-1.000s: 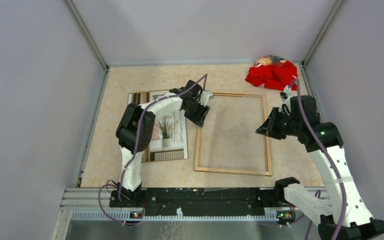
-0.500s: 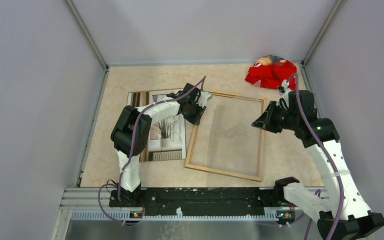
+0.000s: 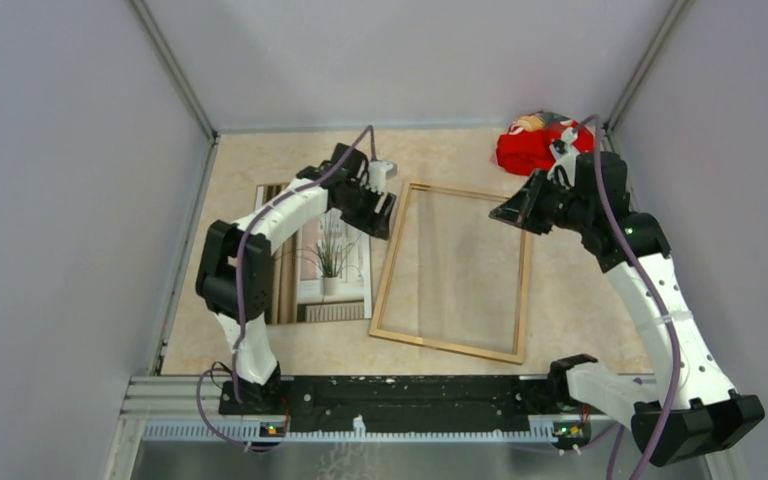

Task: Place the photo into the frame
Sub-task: Place the photo frame item in the photo frame.

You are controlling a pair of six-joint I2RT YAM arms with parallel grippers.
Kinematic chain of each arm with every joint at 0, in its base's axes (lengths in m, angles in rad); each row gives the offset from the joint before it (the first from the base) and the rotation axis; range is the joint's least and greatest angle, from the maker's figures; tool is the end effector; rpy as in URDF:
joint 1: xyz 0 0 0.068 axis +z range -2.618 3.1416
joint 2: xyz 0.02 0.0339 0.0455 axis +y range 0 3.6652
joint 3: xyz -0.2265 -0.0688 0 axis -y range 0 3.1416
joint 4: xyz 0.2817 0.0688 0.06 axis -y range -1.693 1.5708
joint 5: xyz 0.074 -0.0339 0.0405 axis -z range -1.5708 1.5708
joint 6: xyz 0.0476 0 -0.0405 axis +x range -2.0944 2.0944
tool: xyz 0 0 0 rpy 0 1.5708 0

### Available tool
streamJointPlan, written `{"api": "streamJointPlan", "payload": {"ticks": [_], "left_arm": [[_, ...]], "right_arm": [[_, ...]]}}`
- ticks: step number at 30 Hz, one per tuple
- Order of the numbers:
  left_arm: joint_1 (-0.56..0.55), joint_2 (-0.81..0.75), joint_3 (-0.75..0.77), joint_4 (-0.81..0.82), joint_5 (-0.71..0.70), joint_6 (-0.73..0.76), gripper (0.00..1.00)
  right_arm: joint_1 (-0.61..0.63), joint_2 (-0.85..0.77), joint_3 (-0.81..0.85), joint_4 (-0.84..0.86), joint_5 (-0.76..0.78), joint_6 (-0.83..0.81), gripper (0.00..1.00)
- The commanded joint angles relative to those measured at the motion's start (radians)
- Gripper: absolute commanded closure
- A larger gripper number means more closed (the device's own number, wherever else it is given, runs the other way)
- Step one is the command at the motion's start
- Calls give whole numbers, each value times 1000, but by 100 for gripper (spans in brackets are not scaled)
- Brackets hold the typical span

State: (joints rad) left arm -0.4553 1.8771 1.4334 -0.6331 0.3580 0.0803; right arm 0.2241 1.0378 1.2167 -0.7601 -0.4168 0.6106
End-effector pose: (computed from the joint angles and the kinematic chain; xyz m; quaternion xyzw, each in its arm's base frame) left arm 0.3741 -0.2017 0.1583 0.2945 0.9086 -0.2145 0.2042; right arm 0.2586 0.0787 0.3532 0.0689 0.8639 0.3548 0.3509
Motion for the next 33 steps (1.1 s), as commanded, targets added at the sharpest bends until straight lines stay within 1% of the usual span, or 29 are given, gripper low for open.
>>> {"api": "streamJointPlan", "payload": {"ticks": [1, 3, 6, 9, 14, 16, 22, 28, 33], "left_arm": [[94, -126, 75, -43, 82, 15, 25], [134, -137, 76, -48, 80, 26, 26], [172, -147, 56, -51, 79, 43, 26], [175, -152, 16, -55, 70, 56, 28], [172, -148, -63, -15, 85, 59, 36], [169, -139, -80, -12, 95, 58, 39], [145, -134, -145, 32, 186, 41, 42], [95, -102, -218, 83, 218, 38, 54], [81, -58, -226, 112, 220, 25, 61]], "right_arm": [[-5, 11, 50, 173, -78, 89, 100], [-5, 13, 33, 218, -72, 114, 100], [-6, 8, -38, 283, -28, 143, 100], [-9, -14, -157, 366, 27, 188, 100], [-40, -72, -391, 521, 104, 265, 100], [-63, -94, -463, 561, 113, 283, 100], [-119, -142, -573, 561, 124, 293, 100], [-151, -141, -635, 565, 96, 335, 100], [-158, -154, -678, 573, 67, 373, 100]]}}
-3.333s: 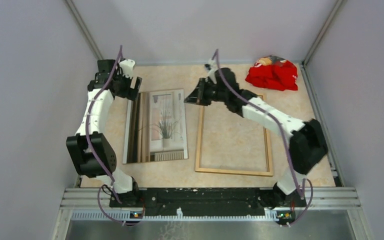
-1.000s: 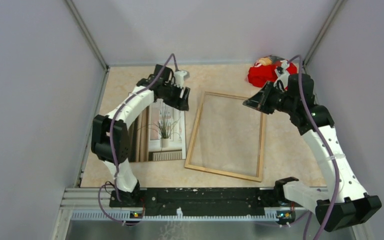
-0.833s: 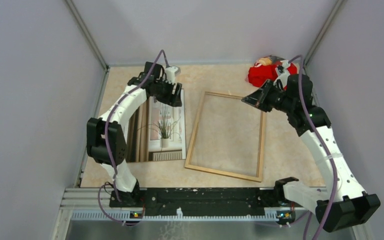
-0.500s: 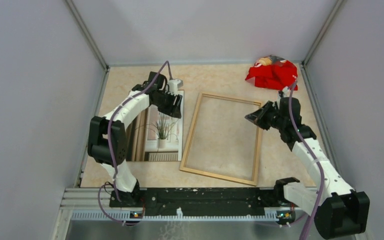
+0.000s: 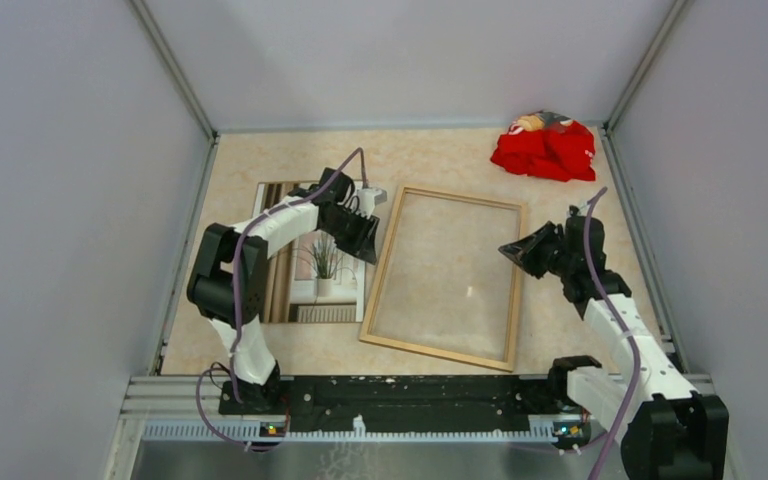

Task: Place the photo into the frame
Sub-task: Place the photo frame item in the photo frame.

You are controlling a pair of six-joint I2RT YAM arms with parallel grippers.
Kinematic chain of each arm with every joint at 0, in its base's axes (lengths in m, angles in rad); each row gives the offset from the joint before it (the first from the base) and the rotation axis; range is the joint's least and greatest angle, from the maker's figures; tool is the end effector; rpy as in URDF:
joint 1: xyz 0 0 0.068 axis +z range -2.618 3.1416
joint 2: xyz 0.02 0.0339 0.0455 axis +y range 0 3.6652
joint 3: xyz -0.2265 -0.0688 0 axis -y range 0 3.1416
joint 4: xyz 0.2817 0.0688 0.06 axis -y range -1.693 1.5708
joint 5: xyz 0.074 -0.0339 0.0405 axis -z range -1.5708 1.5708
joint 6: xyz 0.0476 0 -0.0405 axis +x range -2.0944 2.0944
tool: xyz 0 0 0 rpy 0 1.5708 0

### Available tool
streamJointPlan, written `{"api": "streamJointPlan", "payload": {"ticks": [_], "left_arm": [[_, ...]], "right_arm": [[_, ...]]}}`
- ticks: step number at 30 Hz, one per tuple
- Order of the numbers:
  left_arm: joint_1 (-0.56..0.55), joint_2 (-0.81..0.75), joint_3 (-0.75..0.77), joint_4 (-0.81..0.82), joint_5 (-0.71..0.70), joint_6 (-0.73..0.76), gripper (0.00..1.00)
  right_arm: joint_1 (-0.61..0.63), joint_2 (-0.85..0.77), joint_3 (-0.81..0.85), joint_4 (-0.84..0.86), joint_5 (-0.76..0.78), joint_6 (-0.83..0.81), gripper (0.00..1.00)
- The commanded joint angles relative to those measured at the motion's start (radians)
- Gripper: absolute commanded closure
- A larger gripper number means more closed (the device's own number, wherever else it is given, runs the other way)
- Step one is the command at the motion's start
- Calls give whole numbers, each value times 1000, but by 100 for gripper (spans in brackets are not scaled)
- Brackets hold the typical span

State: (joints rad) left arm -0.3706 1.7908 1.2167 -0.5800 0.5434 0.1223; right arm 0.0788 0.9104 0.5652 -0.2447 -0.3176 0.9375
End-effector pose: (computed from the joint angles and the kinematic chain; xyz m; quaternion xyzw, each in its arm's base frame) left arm 0.3499 -0.1624 0.1270 0.2838 0.9005 -0.2852 0.1652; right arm 0.2635 0.0357 0.1872 0.2949 0.8230 0.3482 0.3385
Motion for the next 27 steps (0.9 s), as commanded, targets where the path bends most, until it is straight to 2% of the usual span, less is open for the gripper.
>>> {"api": "streamJointPlan", "payload": {"ticks": [1, 9, 21, 27], "left_arm": [[-4, 37, -7, 61, 33, -21, 63], [-7, 68, -10, 78, 36, -22, 83], [-8, 81, -22, 77, 49, -23, 84], [-7, 85, -19, 71, 59, -14, 92]], "right_arm": [[-13, -31, -35, 61, -39, 54, 100], [-43, -42, -117, 149, -141, 110, 100], [-62, -55, -151, 187, -211, 154, 100], [-61, -91, -128, 195, -233, 201, 100]]}}
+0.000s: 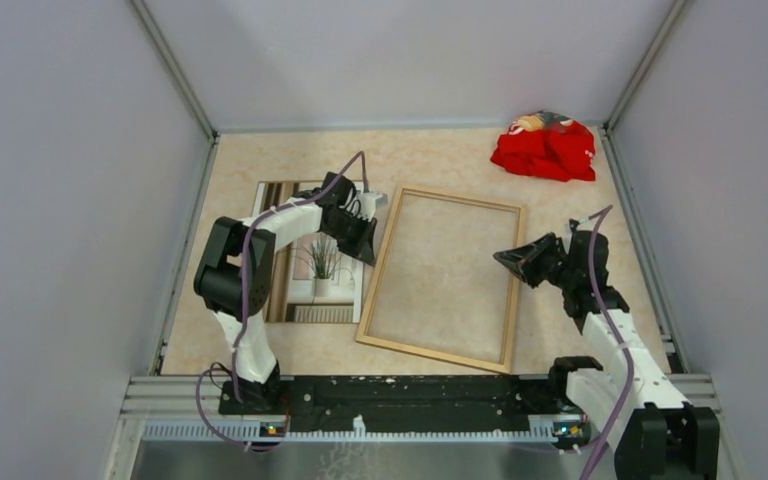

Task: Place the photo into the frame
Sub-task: Place the photo frame item in the photo frame.

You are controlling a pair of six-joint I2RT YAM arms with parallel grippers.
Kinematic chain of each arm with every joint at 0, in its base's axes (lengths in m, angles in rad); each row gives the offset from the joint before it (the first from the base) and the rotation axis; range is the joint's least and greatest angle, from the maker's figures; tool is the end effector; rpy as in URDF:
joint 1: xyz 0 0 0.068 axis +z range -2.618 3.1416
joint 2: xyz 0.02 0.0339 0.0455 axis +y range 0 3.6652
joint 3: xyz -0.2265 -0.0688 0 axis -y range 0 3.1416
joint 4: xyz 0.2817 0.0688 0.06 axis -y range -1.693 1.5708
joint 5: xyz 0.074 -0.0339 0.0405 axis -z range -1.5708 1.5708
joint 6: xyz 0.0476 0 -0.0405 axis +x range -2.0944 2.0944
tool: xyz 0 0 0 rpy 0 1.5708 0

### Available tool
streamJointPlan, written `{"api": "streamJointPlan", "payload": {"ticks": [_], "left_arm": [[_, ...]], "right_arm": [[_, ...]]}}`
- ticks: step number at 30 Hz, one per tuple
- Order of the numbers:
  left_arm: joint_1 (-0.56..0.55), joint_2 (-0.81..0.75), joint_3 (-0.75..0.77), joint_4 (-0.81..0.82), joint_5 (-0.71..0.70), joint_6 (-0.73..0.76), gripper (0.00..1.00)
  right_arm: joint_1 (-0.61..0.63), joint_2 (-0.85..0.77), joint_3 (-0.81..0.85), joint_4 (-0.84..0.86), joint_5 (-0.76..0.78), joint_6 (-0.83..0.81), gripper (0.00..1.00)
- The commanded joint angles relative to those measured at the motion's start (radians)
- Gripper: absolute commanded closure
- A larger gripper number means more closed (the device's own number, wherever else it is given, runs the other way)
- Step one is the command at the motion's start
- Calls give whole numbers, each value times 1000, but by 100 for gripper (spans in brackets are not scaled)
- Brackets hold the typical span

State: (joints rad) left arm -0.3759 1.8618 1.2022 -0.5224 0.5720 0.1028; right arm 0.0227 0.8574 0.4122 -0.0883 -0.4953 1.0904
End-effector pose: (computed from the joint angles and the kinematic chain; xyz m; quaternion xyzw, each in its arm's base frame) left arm 0.3511 -0.1663 0.0998 0.2761 0.9016 -0.2995 0.1459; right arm 0.2511 0.0283 0.1587 0.3238 0.7867 0.4346 0.2956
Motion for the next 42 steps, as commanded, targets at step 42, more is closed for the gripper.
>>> {"api": "streamJointPlan", "payload": {"ticks": [42], "left_arm": [[-1, 16, -15, -14, 54, 18, 97]], "right_arm": [[103, -112, 145, 63, 15, 232, 100]]}}
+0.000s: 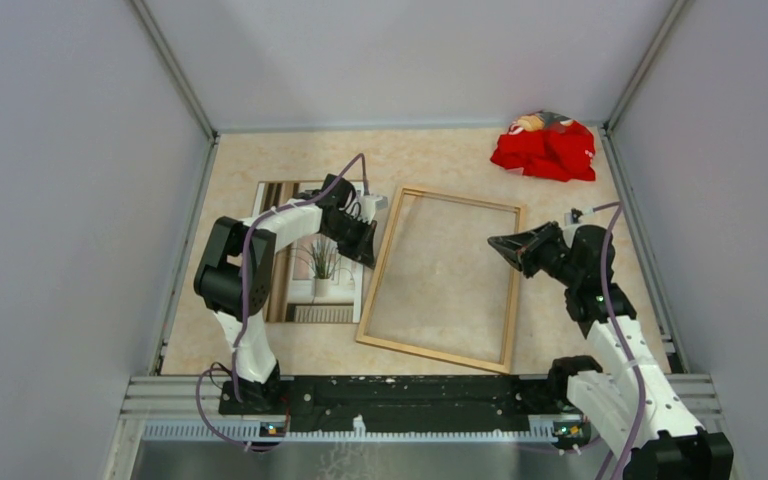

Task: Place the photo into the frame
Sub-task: Place the photo frame item in the photo frame.

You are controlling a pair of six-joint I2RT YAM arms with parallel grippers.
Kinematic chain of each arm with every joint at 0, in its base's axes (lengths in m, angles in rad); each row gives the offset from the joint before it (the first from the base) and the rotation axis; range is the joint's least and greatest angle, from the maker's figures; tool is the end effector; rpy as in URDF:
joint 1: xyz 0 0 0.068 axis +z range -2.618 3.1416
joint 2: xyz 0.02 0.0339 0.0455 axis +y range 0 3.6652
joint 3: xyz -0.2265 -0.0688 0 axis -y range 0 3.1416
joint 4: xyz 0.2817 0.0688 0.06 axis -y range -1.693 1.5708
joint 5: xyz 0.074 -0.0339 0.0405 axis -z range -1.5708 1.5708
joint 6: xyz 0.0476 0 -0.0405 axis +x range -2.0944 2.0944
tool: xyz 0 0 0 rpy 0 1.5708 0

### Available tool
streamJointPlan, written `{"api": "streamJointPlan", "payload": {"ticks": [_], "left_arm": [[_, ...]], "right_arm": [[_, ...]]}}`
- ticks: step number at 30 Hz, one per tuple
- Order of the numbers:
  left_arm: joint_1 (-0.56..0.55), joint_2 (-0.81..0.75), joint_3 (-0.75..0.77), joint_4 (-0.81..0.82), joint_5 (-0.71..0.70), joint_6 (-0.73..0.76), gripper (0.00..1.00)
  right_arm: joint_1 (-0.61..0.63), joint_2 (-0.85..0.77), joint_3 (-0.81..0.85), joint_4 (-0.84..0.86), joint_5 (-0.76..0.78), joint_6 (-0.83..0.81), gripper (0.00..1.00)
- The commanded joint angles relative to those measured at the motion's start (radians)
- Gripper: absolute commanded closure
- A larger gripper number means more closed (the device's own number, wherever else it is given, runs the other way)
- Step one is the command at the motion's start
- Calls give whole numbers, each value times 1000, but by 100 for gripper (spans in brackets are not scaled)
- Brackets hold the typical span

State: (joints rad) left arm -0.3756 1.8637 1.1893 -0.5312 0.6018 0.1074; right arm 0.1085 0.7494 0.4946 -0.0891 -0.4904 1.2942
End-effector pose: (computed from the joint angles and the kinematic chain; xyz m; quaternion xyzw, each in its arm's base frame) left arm 0.3467 -0.1657 0.0955 0.2769 0.8991 -0.3120 0.1329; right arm 0.2472 0.0495 0.2157 0.3273 0.7359 0.5120 0.2986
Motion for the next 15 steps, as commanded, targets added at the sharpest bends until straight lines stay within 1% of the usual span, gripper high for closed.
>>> {"api": "streamJointPlan", "payload": {"ticks": [1, 11, 13, 15], "left_arm": [[-2, 14, -2, -6, 24, 14, 97], [-1, 21, 9, -13, 16, 20, 97], [-2, 22, 9, -15, 15, 20, 98], [-1, 20, 6, -15, 16, 21, 98]], "right_arm": [[20, -4, 64, 61, 14, 23, 100], [25, 16, 17, 83, -26, -45, 100], [25, 27, 3, 127, -44, -45, 100], [25, 36, -2, 136, -52, -48, 100]]}}
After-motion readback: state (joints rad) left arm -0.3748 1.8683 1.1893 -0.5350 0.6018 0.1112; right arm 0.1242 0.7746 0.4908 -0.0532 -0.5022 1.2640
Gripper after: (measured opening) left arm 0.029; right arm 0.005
